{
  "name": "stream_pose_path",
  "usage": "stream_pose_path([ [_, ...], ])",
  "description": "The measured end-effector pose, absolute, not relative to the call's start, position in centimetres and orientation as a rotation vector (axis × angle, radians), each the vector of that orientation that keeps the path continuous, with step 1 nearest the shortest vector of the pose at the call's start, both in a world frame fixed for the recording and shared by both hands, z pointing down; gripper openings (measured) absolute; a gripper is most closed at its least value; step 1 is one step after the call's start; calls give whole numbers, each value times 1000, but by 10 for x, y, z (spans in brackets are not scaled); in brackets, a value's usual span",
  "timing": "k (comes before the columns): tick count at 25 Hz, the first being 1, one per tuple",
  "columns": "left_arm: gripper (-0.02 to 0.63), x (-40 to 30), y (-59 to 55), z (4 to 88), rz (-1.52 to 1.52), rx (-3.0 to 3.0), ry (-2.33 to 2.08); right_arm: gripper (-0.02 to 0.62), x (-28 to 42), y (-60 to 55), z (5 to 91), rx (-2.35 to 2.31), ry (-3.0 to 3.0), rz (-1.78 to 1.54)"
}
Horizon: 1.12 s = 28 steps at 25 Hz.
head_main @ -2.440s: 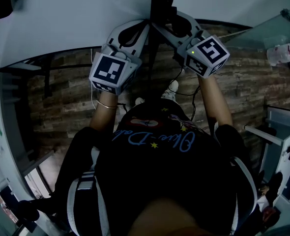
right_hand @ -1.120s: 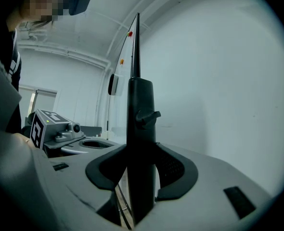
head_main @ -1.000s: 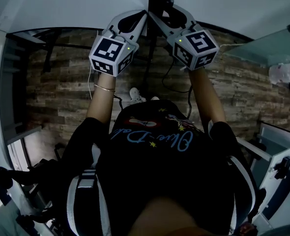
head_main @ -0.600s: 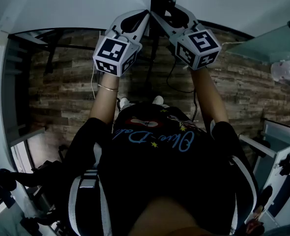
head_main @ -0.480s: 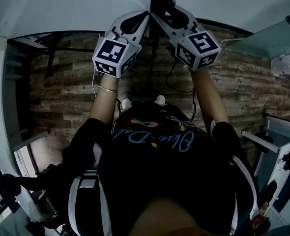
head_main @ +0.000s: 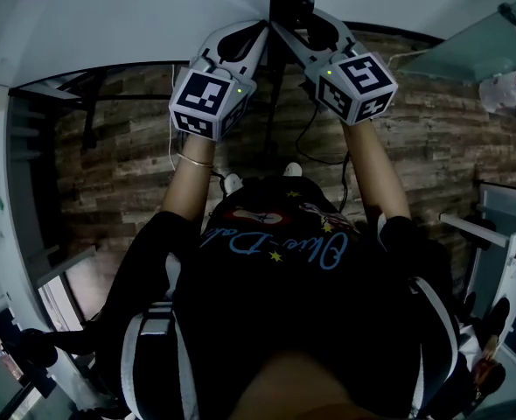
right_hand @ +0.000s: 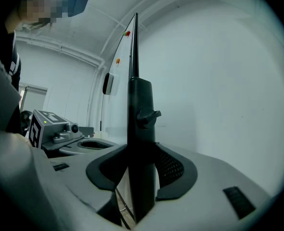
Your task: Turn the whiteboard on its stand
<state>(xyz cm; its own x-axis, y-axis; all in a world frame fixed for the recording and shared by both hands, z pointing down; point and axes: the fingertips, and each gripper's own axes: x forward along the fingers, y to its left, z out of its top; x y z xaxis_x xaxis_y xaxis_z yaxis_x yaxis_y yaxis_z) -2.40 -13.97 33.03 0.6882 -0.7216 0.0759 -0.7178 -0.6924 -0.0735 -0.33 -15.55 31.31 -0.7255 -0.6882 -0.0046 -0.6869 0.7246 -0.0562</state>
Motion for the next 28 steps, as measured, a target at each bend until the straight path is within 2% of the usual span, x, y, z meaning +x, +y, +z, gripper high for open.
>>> stream_pose_path([
  [28,-8,-22,-124,334,-195,-2877,1115,179,-1,-142,312,-1189,2829,-89],
])
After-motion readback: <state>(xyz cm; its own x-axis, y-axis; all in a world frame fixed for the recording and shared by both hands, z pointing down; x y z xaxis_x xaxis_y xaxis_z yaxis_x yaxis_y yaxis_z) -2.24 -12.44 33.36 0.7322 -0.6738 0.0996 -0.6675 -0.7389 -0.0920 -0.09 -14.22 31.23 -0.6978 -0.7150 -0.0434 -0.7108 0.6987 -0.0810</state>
